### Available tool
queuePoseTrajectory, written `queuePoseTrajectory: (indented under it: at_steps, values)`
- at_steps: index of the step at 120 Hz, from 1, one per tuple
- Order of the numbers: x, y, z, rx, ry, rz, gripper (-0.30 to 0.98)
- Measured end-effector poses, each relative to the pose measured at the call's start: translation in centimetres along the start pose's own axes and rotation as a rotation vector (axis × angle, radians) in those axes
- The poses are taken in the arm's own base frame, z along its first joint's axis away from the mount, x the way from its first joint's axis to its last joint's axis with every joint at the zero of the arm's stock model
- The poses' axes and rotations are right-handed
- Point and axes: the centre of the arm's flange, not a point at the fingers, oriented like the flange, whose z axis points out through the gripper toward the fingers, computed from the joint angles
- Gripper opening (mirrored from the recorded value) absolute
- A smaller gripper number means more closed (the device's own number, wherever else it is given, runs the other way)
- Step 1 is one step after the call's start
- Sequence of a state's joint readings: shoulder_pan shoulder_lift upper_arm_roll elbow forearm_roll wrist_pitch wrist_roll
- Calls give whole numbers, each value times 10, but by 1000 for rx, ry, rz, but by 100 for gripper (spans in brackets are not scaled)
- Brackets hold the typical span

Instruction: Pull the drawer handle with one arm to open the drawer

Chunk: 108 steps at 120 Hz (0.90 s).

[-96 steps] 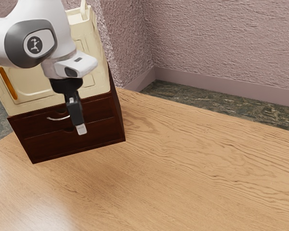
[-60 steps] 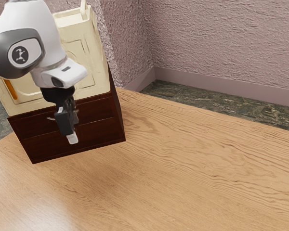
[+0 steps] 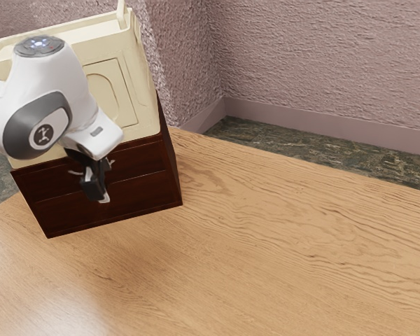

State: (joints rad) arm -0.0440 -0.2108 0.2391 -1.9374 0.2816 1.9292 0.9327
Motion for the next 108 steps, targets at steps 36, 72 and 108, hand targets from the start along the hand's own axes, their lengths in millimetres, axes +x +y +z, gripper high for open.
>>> queuePoseTrajectory:
  at_steps: [36,72,108]
  values:
    - [-24,-31,18,63,-12,-16,26]
    - [-37,-59,33,94,-19,-18,18]
    - [-42,-68,45,109,-18,7,16]
